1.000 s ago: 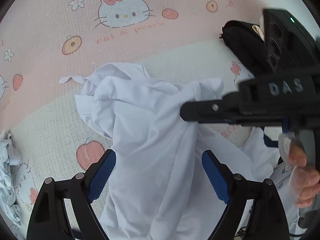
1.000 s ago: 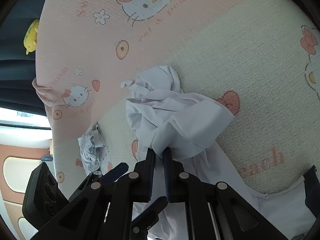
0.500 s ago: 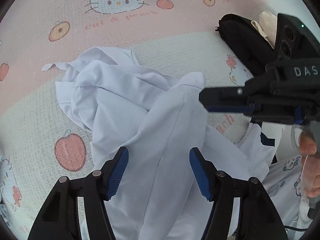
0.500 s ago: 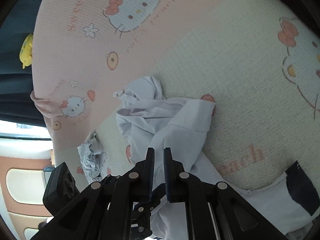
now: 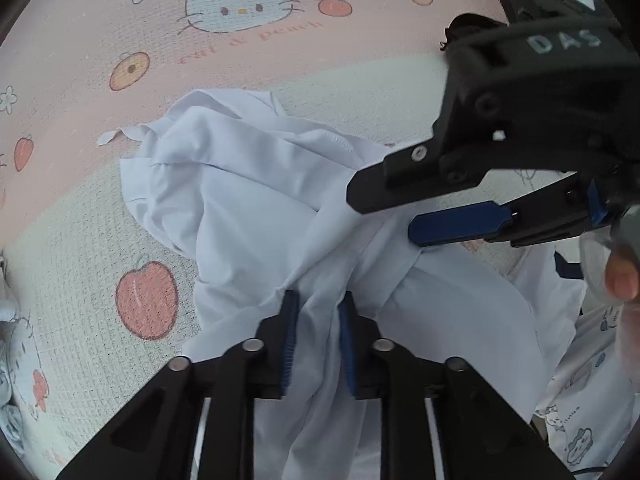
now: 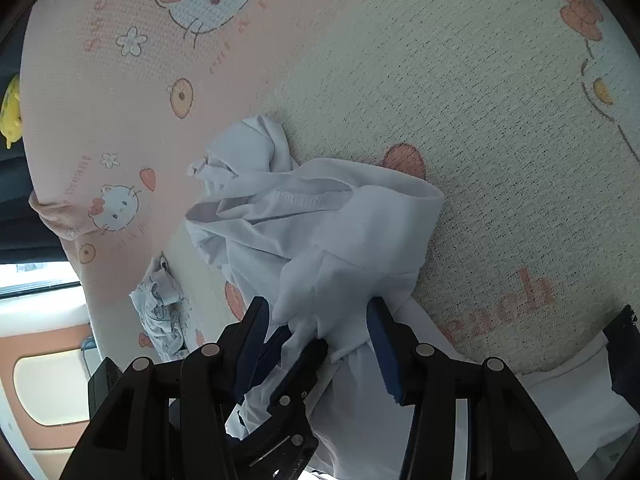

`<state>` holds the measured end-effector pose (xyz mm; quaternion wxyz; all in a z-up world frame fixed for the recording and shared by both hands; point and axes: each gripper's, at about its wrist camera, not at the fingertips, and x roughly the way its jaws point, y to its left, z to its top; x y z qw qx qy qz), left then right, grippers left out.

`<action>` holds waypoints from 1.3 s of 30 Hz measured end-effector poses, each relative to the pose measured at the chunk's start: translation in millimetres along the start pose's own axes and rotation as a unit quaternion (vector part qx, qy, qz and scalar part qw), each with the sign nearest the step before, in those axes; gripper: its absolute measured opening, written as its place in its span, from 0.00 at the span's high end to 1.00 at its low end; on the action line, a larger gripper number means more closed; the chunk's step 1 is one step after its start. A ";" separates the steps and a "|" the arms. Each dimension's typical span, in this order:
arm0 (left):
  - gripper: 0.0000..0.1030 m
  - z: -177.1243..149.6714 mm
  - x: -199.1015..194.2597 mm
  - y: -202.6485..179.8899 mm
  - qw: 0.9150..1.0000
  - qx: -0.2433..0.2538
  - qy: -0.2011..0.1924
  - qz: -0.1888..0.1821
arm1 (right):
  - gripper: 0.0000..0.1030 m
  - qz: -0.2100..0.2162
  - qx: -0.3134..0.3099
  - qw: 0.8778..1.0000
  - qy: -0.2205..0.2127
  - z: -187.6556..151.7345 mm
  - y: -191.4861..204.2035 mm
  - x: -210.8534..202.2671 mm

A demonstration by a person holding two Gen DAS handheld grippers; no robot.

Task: Fold clothes

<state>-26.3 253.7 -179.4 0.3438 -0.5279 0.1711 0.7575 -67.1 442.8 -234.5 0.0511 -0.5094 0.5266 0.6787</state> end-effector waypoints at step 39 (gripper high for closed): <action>0.65 -57.9 -61.6 66.2 0.988 -0.105 0.049 -0.101 | 0.97 0.013 -0.038 0.999 -0.033 -3.9 10.5 -25.2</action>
